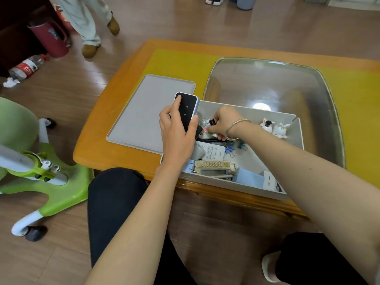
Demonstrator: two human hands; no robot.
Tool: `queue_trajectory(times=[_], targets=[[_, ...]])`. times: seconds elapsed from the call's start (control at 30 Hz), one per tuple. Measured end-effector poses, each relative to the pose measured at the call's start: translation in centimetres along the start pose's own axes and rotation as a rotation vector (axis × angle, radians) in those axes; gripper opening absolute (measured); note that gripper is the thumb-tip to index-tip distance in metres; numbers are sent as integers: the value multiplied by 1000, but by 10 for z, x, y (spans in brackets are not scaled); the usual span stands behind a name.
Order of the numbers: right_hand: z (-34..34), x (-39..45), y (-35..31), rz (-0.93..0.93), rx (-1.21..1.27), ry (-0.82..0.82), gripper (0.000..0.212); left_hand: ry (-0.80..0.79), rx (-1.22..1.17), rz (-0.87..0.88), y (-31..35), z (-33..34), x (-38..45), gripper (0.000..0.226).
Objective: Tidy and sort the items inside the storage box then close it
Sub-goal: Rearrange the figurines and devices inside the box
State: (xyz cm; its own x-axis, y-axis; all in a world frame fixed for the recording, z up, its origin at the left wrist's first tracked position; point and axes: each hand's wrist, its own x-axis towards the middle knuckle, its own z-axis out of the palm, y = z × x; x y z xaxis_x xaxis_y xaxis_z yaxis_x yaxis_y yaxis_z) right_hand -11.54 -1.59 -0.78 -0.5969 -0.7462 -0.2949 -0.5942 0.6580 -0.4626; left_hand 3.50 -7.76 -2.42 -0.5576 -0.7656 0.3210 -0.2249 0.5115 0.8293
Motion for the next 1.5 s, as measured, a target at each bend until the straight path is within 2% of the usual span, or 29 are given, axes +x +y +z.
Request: queue_trajectory(times=[0.1, 0.23, 0.37, 0.47, 0.53, 0.67, 0.77, 0.87, 0.93, 1.0, 1.1, 1.27, 1.5], targets=[[6, 5, 2, 19, 21, 6, 33, -1, 1, -6, -1, -1, 0, 61], [7, 2, 0, 6, 104, 5, 20, 13, 14, 13, -2, 0, 1, 61], [-4, -9, 1, -38, 283, 43, 29, 7, 19, 12, -2, 0, 2, 60], [-20, -18, 4, -126, 223, 144, 26, -4, 23, 7, -1, -1, 1, 61], [-32, -29, 8, -166, 166, 136, 23, -5, 25, 7, -1, -1, 0, 61], [-57, -62, 35, -136, -83, -30, 23, -4, 25, 16, -2, -1, 1, 60], [-59, -90, 61, -24, -282, -237, 38, -5, 19, 14, -3, -1, 1, 60], [-47, -107, 81, 94, -508, -413, 63, -5, 35, 22, -3, 0, 1, 60], [-37, -110, 86, 130, -540, -491, 74, -6, 46, 24, -4, -1, 1, 60], [-27, -109, 88, 144, -519, -534, 76, -11, 52, 23, -4, 0, 1, 60], [-16, -107, 88, 155, -507, -531, 73, -12, 65, 29, -3, 0, 1, 60], [0, -107, 92, 59, -466, -386, 61, -20, 78, 34, -2, 0, 0, 60], [13, -108, 98, -3, -450, -297, 53, -12, 79, 35, 1, 0, 0, 60]])
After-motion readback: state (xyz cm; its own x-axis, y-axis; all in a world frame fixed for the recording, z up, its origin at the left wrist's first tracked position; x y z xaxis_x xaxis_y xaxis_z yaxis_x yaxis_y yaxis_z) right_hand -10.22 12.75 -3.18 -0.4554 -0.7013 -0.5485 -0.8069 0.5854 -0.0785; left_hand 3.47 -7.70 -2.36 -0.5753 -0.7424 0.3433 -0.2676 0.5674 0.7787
